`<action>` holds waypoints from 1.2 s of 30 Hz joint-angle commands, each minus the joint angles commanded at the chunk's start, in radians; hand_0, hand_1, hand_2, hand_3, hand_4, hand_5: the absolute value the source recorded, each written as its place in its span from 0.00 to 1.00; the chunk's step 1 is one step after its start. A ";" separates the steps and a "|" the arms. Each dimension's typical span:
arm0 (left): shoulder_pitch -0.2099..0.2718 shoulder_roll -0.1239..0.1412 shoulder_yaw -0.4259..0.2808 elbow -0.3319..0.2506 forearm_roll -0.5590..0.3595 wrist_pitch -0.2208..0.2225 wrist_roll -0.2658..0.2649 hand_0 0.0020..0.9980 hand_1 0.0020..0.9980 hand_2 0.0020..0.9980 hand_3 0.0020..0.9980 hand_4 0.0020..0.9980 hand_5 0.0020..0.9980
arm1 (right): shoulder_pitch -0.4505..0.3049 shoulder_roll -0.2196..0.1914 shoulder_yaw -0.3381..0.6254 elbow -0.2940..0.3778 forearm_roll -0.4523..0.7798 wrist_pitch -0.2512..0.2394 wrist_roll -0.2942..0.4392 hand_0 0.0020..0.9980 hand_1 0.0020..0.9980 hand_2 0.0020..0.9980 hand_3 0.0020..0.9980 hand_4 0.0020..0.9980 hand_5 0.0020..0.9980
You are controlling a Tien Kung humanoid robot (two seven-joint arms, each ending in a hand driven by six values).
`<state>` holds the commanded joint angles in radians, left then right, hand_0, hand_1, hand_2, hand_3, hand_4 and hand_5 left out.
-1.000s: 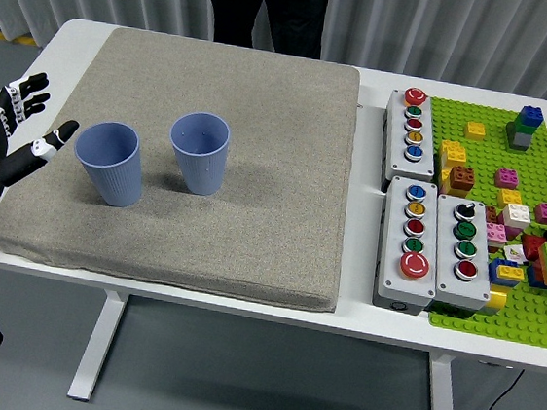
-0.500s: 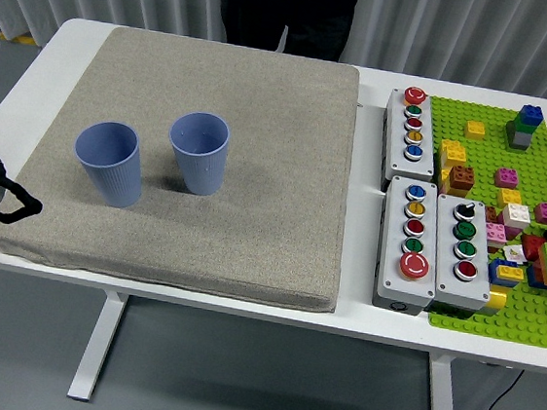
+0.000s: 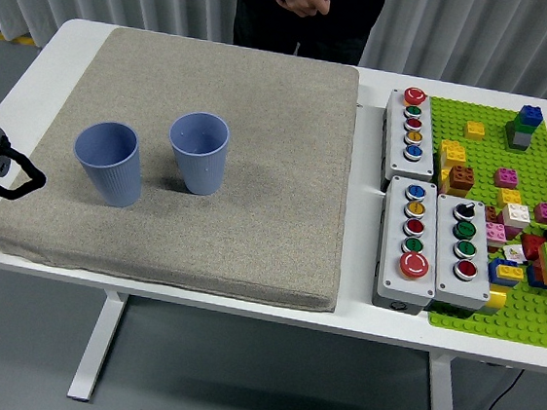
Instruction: Pick cup pour cup place
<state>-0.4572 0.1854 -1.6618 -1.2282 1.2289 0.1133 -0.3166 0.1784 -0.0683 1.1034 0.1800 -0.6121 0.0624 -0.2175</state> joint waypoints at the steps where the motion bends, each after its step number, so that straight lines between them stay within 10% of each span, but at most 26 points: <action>1: 0.001 0.001 0.000 0.001 0.000 0.000 0.000 0.83 0.84 0.93 0.93 0.89 1.00 | 0.000 0.000 0.000 0.000 0.000 0.000 0.000 0.68 0.67 0.68 0.64 0.43 0.17; 36: 0.004 0.024 -0.051 0.013 0.026 -0.001 0.009 0.84 0.84 0.94 0.92 0.90 1.00 | -0.003 0.003 -0.012 0.000 0.006 0.003 0.000 0.68 0.67 0.68 0.64 0.43 0.16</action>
<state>-0.4536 0.2091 -1.7126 -1.2149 1.2545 0.1119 -0.3076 0.1751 -0.0649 1.0911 0.1800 -0.6063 0.0650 -0.2170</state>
